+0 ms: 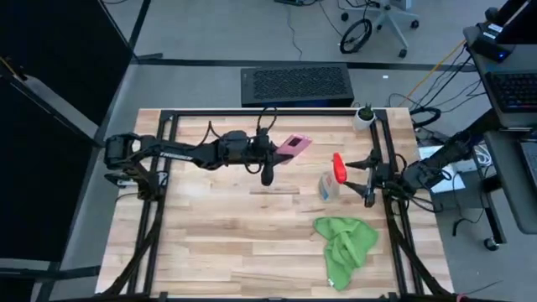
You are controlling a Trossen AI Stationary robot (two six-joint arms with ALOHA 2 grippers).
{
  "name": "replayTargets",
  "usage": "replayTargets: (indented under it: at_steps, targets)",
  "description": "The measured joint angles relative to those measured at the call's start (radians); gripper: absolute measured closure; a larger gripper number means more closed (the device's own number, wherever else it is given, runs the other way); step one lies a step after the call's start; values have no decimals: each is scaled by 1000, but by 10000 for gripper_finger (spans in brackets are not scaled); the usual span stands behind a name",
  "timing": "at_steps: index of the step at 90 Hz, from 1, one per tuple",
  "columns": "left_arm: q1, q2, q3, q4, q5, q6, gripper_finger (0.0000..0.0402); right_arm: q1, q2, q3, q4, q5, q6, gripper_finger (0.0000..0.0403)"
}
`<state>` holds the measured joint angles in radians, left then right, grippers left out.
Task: Apply microfiber cloth
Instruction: Spray the back of the cellphone with the cleaning bottle
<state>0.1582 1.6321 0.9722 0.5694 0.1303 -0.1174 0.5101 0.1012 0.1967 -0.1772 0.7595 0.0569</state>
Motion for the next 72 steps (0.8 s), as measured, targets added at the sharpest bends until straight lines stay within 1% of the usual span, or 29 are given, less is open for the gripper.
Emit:
replayTargets:
  at_steps: [6,18,38,48,57,72]
  targets:
    - [9,0,0,0,12,4,397,-30,-9,0,0,-16,-22,122]
    - [29,0,0,-2,51,3,397,-113,-41,0,2,-112,-39,122]
    - [39,1,0,-5,58,21,397,-281,-50,0,2,-247,-41,122]
    - [39,1,0,-5,58,23,397,-352,-31,0,24,-294,-44,122]
    - [38,1,0,-5,58,24,397,-410,-22,0,37,-314,-53,122]
    - [40,1,0,-3,58,28,397,-485,-22,0,37,-368,-54,122]
